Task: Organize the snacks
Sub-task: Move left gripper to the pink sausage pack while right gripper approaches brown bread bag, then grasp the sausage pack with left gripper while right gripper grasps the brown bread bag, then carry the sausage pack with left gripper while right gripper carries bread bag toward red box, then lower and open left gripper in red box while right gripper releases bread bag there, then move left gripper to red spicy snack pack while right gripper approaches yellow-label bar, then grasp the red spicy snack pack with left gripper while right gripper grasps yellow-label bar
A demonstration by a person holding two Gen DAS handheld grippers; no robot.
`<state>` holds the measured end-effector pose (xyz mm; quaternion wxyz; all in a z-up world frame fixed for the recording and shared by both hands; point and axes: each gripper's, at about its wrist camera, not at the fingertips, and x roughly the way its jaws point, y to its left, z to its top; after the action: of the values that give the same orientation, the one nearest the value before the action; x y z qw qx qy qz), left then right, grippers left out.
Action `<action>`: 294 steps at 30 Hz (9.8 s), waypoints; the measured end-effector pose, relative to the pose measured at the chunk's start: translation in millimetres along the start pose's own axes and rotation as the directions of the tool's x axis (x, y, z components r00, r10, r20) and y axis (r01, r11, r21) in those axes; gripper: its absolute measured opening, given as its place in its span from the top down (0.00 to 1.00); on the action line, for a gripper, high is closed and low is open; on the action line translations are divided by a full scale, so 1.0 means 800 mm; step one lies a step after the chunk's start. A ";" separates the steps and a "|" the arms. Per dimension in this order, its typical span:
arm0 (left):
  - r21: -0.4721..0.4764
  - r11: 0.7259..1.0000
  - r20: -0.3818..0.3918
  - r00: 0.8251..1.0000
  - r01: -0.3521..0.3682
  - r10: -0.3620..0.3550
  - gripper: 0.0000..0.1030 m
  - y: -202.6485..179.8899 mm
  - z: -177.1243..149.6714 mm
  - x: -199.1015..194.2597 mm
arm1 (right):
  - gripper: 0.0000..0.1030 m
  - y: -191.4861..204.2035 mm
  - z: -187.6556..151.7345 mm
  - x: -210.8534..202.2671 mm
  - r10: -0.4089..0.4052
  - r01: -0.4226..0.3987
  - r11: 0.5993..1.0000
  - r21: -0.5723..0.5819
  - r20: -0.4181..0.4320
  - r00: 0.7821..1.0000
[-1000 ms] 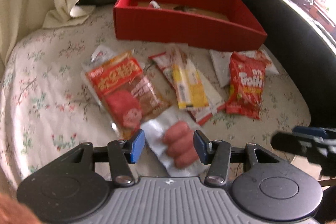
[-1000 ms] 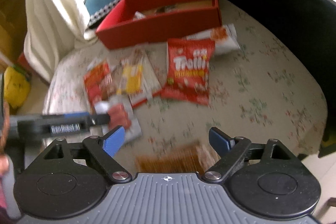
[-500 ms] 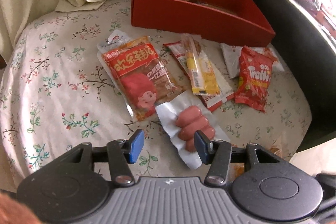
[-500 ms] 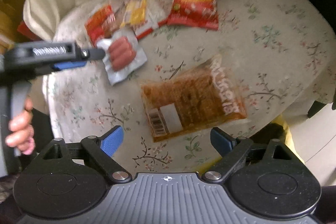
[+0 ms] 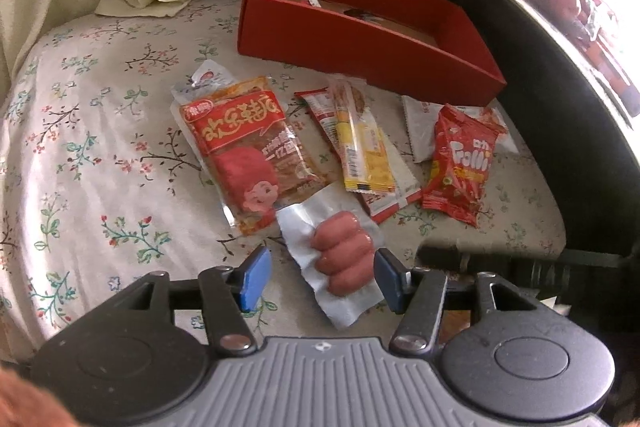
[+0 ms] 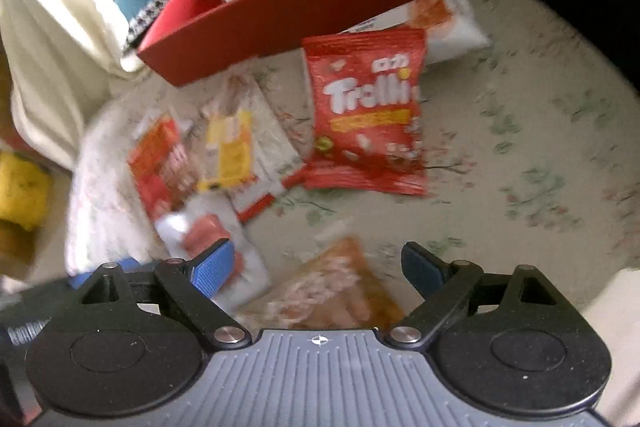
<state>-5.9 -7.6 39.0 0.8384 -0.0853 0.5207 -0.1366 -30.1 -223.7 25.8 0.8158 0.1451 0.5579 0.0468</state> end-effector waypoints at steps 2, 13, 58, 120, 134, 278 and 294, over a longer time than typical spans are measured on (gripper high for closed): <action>-0.004 1.000 -0.005 1.000 -0.011 0.011 0.52 0.002 -0.001 0.002 | 0.08 0.010 -0.014 0.002 -0.032 0.030 0.996 -0.083 -0.019 0.999; -0.003 0.999 -0.037 0.998 -0.052 0.051 0.51 0.000 -0.002 0.020 | 0.00 0.051 -0.050 0.031 -0.142 0.086 0.893 -0.441 -0.097 0.985; 0.057 0.953 -0.022 0.953 -0.299 0.301 0.32 -0.085 -0.003 0.085 | 0.36 0.013 -0.020 0.000 -0.046 -0.018 0.866 -0.500 -0.115 0.992; 0.016 0.988 0.250 0.957 -0.156 0.147 0.38 -0.020 0.058 0.002 | 0.38 0.063 0.094 -0.018 0.036 0.007 0.958 -0.288 0.146 0.989; 0.029 0.988 0.299 0.944 -0.153 0.137 0.38 -0.025 0.105 0.007 | 0.38 0.067 0.132 -0.025 0.025 0.036 0.968 -0.249 0.238 0.971; 0.036 0.961 -0.020 0.961 -0.274 0.275 0.26 0.047 0.084 0.028 | 0.26 0.127 0.097 0.093 -0.136 0.127 0.927 -0.352 -0.001 0.991; -0.003 0.966 -0.068 0.963 -0.260 0.259 0.26 0.057 0.094 0.046 | 0.52 0.117 0.099 0.091 -0.113 0.086 0.916 -0.391 -0.047 0.993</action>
<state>83.3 24.3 28.0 0.8305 -0.0169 0.5561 -0.0253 78.3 -131.3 14.0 0.8101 -0.0496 0.5717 0.1200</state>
